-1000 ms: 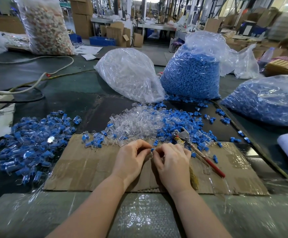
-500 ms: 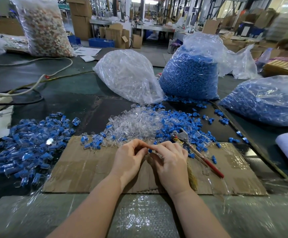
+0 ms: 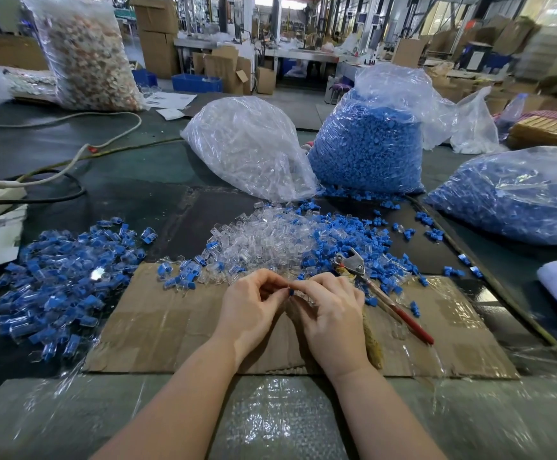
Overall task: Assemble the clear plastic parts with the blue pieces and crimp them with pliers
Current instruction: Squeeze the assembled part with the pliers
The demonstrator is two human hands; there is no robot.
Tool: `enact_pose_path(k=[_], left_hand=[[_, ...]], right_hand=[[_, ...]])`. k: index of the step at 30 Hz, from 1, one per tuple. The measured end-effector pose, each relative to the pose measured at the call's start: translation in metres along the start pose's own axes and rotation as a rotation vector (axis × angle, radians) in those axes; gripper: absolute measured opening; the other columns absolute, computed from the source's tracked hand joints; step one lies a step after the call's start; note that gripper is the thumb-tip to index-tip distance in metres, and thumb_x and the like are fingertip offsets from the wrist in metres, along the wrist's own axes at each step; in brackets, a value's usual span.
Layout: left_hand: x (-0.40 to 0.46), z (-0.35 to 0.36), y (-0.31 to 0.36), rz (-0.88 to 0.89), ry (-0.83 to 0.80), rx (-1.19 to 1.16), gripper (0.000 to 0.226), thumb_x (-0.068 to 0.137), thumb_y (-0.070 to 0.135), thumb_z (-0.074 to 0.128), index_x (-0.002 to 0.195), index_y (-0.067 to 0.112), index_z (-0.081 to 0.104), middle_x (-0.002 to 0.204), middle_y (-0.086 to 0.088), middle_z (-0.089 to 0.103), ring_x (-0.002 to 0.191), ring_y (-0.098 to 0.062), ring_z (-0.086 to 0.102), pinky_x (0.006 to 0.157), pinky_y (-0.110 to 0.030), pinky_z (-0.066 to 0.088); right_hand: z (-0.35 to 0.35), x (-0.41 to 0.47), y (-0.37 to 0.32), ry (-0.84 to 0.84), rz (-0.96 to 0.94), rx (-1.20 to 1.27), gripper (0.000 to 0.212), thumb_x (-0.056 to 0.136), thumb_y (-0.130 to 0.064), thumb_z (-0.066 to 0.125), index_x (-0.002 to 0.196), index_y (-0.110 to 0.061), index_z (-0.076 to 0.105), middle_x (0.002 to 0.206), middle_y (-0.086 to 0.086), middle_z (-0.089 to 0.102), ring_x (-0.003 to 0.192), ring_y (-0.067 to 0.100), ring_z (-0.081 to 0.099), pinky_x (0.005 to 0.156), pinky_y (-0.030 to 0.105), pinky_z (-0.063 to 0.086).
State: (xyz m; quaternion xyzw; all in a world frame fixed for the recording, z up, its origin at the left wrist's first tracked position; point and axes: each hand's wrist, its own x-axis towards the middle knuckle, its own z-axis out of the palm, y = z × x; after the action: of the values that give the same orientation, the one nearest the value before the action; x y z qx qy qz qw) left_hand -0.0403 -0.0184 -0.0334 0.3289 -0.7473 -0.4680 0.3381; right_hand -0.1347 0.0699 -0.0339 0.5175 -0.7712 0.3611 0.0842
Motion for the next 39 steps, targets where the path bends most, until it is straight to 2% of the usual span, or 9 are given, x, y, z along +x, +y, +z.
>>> enact_pose_path(k=[4,7,10,13,22,25,29,36,39], left_hand=[[0.001,0.0,0.0,-0.017,0.016,-0.02,0.018,0.081,0.005,0.068,0.076,0.021,0.063,0.07,0.006,0.063,0.06,0.009,0.055,0.06,-0.005,0.042],[0.001,0.001,0.0,-0.033,0.025,-0.022,0.018,0.081,0.006,0.068,0.075,0.022,0.062,0.07,0.006,0.062,0.06,0.009,0.054,0.06,-0.005,0.042],[0.0,0.0,-0.001,-0.038,0.026,-0.004,0.017,0.082,0.007,0.068,0.077,0.023,0.063,0.072,0.007,0.063,0.065,0.002,0.055,0.062,-0.006,0.042],[0.0,-0.001,-0.001,-0.031,0.023,0.018,0.015,0.082,0.008,0.068,0.079,0.022,0.063,0.073,0.007,0.063,0.068,-0.001,0.055,0.062,-0.006,0.042],[0.003,-0.004,0.0,-0.065,0.041,-0.028,0.007,0.082,0.007,0.067,0.084,0.014,0.066,0.076,0.003,0.064,0.07,-0.005,0.056,0.062,-0.007,0.043],[0.009,-0.005,0.0,-0.135,0.056,-0.118,0.008,0.083,0.008,0.067,0.082,0.016,0.066,0.075,0.001,0.066,0.065,-0.003,0.059,0.056,-0.007,0.044],[0.017,-0.008,0.004,-0.326,0.085,-0.424,0.011,0.083,0.004,0.066,0.078,0.014,0.066,0.066,-0.004,0.066,0.048,-0.003,0.059,0.042,-0.013,0.044],[0.021,-0.013,0.007,-0.419,0.087,-0.499,0.009,0.084,0.004,0.064,0.079,0.01,0.065,0.05,0.0,0.061,0.038,-0.01,0.051,0.039,-0.021,0.039],[0.022,-0.015,0.01,-0.45,0.081,-0.51,0.009,0.086,0.002,0.062,0.08,0.008,0.064,0.047,0.001,0.059,0.037,-0.01,0.051,0.039,-0.021,0.04]], right_hand=[[-0.005,0.0,-0.002,0.108,0.034,-0.07,0.022,0.079,-0.019,0.073,0.1,-0.019,0.071,0.095,0.0,0.063,0.092,0.024,0.057,0.082,0.042,0.037],[-0.016,0.004,0.0,0.12,0.214,-0.229,0.032,0.084,-0.027,0.066,0.116,-0.019,0.063,0.111,0.003,0.059,0.105,0.024,0.052,0.089,0.04,0.031],[-0.029,0.009,0.01,-0.073,0.475,-0.454,0.05,0.09,-0.045,0.051,0.133,-0.022,0.04,0.129,0.006,0.044,0.119,0.023,0.041,0.098,0.042,0.03],[-0.041,0.011,0.018,-0.295,0.633,-0.558,0.059,0.086,-0.057,0.046,0.131,-0.02,0.033,0.137,0.012,0.037,0.123,0.029,0.037,0.1,0.047,0.03],[-0.053,0.013,0.01,-0.322,0.54,-0.556,0.032,0.094,-0.044,0.039,0.107,-0.016,0.044,0.123,0.011,0.046,0.109,0.028,0.045,0.09,0.041,0.038],[-0.059,0.015,0.004,-0.365,0.44,-0.377,0.031,0.096,-0.043,0.034,0.105,-0.016,0.046,0.111,0.008,0.049,0.1,0.025,0.049,0.083,0.035,0.041],[-0.061,0.022,-0.009,-0.517,0.369,-0.045,0.027,0.098,-0.038,0.036,0.084,-0.017,0.046,0.085,0.0,0.048,0.074,0.015,0.045,0.056,0.028,0.03],[-0.062,0.022,-0.019,-0.643,0.428,0.25,0.029,0.093,-0.027,0.045,0.065,-0.019,0.041,0.057,-0.006,0.039,0.053,0.012,0.037,0.053,0.027,0.027],[-0.065,0.023,-0.018,-0.71,0.463,0.364,0.023,0.087,-0.016,0.049,0.065,-0.019,0.044,0.056,-0.003,0.04,0.055,0.017,0.038,0.06,0.031,0.03]])
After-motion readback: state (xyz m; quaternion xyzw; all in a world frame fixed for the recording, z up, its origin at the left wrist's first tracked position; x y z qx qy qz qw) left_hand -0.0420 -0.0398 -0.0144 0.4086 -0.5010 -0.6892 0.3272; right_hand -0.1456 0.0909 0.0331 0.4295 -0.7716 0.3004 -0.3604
